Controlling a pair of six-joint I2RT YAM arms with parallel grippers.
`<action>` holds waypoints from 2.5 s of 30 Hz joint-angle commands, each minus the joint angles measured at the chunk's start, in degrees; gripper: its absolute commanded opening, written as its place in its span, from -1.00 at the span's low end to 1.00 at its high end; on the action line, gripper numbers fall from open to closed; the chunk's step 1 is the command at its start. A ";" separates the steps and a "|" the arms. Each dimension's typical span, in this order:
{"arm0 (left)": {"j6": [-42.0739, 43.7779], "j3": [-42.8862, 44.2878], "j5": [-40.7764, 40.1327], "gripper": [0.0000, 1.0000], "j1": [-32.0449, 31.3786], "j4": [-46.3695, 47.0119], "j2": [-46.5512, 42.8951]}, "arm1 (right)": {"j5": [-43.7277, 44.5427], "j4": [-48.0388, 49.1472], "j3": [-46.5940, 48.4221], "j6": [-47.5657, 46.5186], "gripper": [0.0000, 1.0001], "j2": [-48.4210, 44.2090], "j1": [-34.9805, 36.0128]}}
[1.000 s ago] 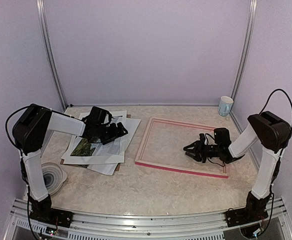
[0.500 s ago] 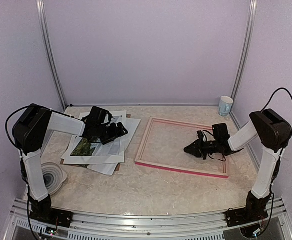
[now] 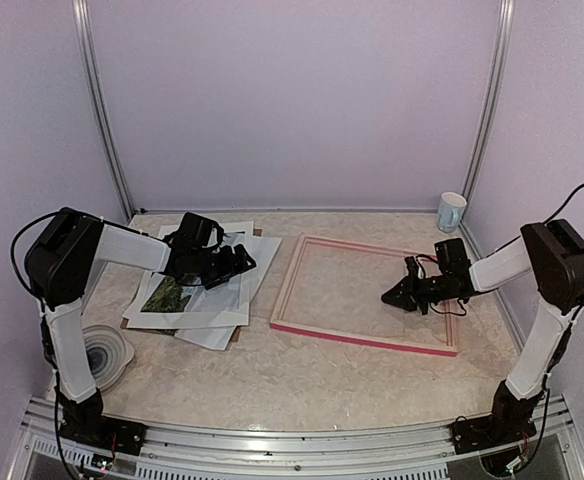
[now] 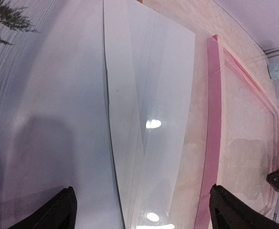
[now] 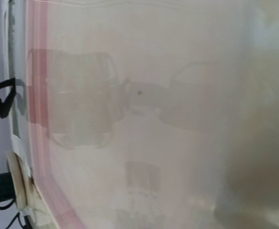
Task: Put the photo into the frame
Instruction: Place the glass panel at the frame body.
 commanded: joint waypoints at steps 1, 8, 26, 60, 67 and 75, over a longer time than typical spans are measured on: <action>-0.34 0.82 1.39 0.90 0.22 -1.59 -0.48 | 2.08 -5.13 -0.24 -3.68 -0.88 -2.41 -1.27; -0.43 0.82 1.55 0.90 0.31 -1.47 -0.67 | 4.90 -8.44 -0.41 -5.87 -0.88 -4.59 -2.10; -0.56 0.68 1.56 0.90 0.31 -1.44 -0.62 | 6.31 -17.76 0.31 -12.57 -0.87 -8.79 -5.08; -0.28 0.69 1.05 0.90 0.31 -1.51 -0.67 | 0.17 -16.85 -2.17 -15.89 -0.85 -18.89 -13.49; -0.30 0.72 1.20 0.90 0.22 -1.52 -0.58 | -1.67 -9.58 -5.38 -13.82 -0.84 -20.97 -13.73; -0.29 0.73 1.12 0.90 0.21 -1.51 -0.50 | -3.54 0.87 -11.98 -11.55 -0.87 -22.92 -13.73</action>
